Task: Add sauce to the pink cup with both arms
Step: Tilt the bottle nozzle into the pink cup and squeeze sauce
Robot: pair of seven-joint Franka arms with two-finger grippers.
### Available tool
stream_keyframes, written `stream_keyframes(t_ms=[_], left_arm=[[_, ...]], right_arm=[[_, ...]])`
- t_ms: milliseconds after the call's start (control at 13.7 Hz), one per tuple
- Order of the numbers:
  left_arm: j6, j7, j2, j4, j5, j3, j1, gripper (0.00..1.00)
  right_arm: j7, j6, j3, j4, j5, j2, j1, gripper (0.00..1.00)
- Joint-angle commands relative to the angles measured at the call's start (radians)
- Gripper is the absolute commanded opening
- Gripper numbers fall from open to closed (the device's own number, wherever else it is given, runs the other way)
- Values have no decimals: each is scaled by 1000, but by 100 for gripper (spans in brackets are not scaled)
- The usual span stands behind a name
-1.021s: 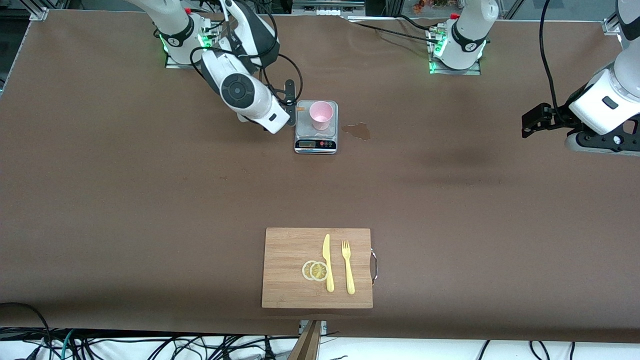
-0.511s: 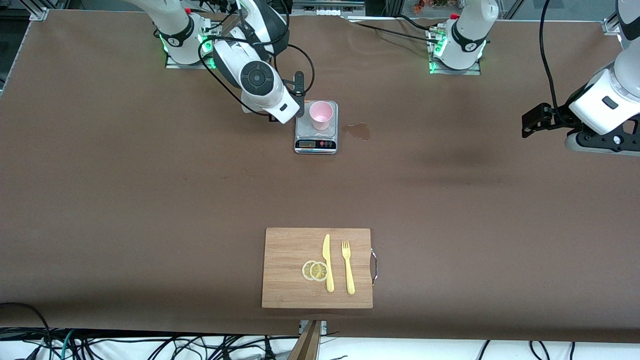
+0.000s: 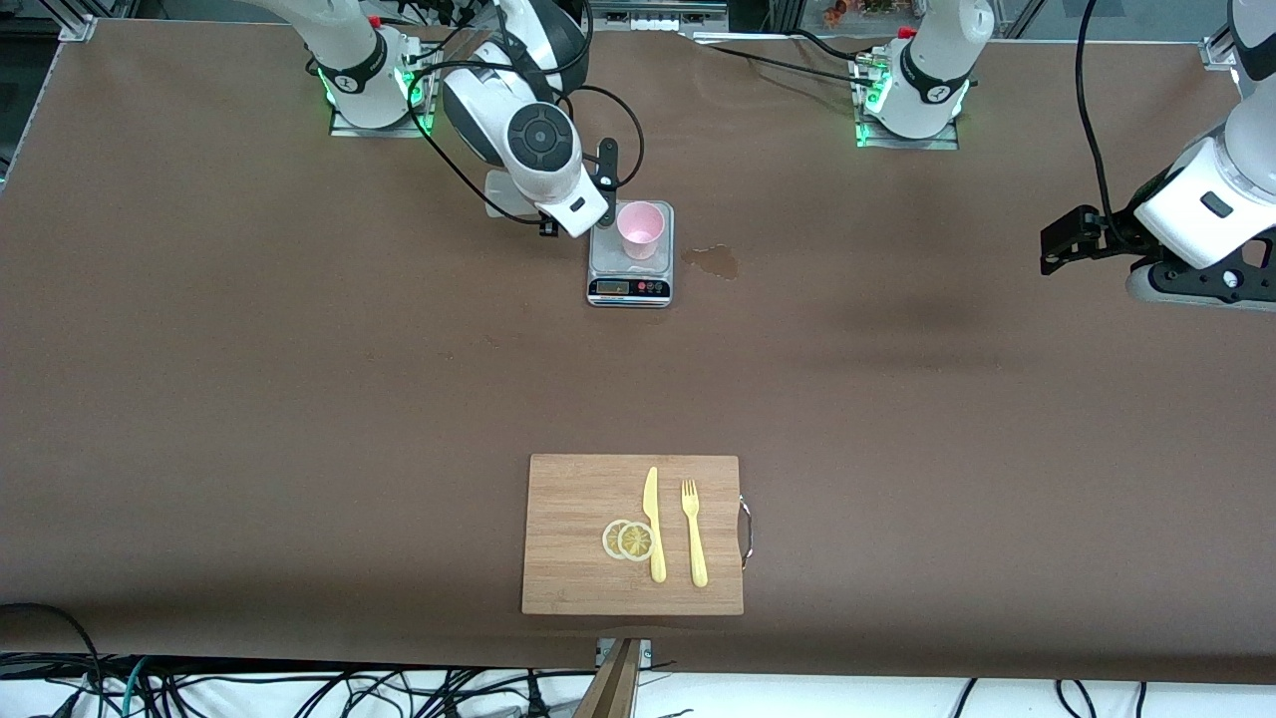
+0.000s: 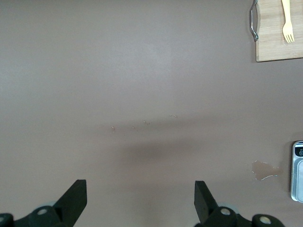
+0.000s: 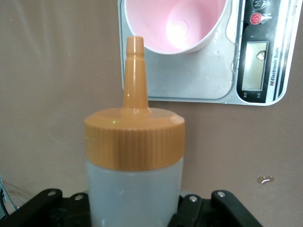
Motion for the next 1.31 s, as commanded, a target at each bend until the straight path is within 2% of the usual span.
stream_keyframes(t_ms=[0,802,1240], left_arm=[[-21,26,6,24,-5,2,5,100],[-21,26,5,24,-5,1,5,100],[-21,26,5,24,-5,2,5,100]], right_arm=[[52,-9,2,28,-41,22,19,12],[138,-75,-1,140,-136,94,55,12],[159,-102,-1,166,-184,108,77,12]])
